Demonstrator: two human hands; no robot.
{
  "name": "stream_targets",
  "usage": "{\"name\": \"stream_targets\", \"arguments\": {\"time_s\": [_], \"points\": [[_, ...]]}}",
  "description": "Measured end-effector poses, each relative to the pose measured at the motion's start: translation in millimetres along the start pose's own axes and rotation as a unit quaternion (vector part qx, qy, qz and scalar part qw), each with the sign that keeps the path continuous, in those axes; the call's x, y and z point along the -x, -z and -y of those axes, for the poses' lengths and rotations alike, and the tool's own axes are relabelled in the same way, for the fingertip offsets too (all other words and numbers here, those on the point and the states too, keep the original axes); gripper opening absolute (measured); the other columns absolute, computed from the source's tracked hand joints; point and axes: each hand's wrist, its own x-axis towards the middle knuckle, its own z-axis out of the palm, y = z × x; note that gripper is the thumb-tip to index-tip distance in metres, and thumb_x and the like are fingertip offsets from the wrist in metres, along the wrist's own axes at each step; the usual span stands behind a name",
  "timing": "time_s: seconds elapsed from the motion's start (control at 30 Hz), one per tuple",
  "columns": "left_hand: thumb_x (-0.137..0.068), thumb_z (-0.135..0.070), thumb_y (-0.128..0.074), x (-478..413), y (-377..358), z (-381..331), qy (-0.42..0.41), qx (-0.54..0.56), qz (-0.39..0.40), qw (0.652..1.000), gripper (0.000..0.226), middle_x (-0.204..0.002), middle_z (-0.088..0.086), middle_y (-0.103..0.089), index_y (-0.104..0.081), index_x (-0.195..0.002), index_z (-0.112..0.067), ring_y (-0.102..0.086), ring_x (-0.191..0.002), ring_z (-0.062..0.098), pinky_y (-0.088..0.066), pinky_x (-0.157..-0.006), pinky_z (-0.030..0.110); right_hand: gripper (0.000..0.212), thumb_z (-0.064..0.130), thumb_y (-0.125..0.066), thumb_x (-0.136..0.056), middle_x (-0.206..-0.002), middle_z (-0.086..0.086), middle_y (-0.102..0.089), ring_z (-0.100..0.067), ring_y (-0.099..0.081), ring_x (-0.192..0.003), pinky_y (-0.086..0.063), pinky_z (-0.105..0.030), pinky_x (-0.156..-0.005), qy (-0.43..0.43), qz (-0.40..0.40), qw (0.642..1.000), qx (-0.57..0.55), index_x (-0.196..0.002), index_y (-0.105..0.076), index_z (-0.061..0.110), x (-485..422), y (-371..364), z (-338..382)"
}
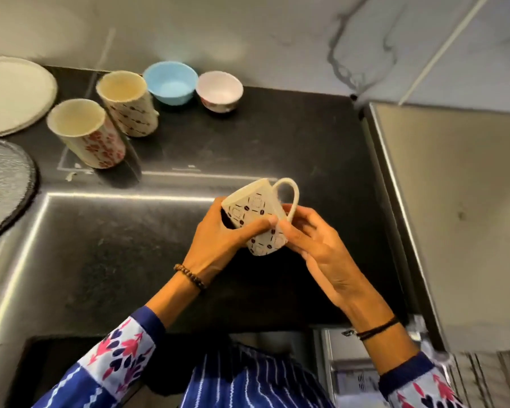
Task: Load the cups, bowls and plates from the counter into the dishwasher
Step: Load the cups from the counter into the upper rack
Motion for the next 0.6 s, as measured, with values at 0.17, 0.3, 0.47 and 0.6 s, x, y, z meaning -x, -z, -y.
{"name": "stream_targets", "arguments": {"time_s": [0.17,0.3,0.47,0.6], "points": [[-0.063,-0.047,-0.086,40.0,-59.8,-4.1,0.035,0.038,0.075,0.996,0.066,-0.105,-0.004,-0.070,-0.052,-0.115,-0.024,-0.070,-0.094,0.013,-0.060,-0.076,0.039,0.054,0.015,-0.071,-0.086,-0.129,-0.002,-0.066,-0.021,-0.063,-0.122,-0.051,-0.048,-0.104,0.024,-0.055,0.998,-0.008,-0.136,-0.052,0.018,59.8,44.5,-22.9],[-0.070,-0.043,-0.082,79.9,-114.1,-5.4,0.053,0.031,0.132,0.989,0.065,-0.107,0.000,-0.071,-0.051,-0.122,-0.019,-0.071,-0.094,0.015,-0.060,-0.075,0.038,0.067,0.010,-0.076,-0.080,-0.130,0.001,-0.065,-0.021,-0.064,-0.121,-0.054,-0.047,-0.099,0.054,-0.093,0.994,-0.008,-0.138,-0.048,0.027,115.6,81.4,-45.9],[-0.072,-0.039,-0.082,142.7,-192.4,4.7,0.078,0.026,0.170,0.982,0.062,-0.108,0.000,-0.071,-0.049,-0.122,-0.022,-0.072,-0.094,0.014,-0.060,-0.073,0.032,0.077,0.009,-0.081,-0.075,-0.129,0.000,-0.066,-0.020,-0.066,-0.117,-0.058,-0.043,-0.093,0.080,-0.157,0.984,-0.005,-0.140,-0.045,0.028,193.6,137.0,-76.6],[-0.073,-0.035,-0.078,190.1,-260.5,26.0,0.098,0.029,0.226,0.969,0.058,-0.105,0.000,-0.071,-0.048,-0.120,-0.021,-0.072,-0.090,0.010,-0.057,-0.067,0.023,0.081,0.017,-0.090,-0.068,-0.128,0.000,-0.065,-0.021,-0.065,-0.117,-0.059,-0.042,-0.090,0.074,-0.208,0.975,-0.009,-0.135,-0.048,0.035,256.3,194.4,-107.5]]}}
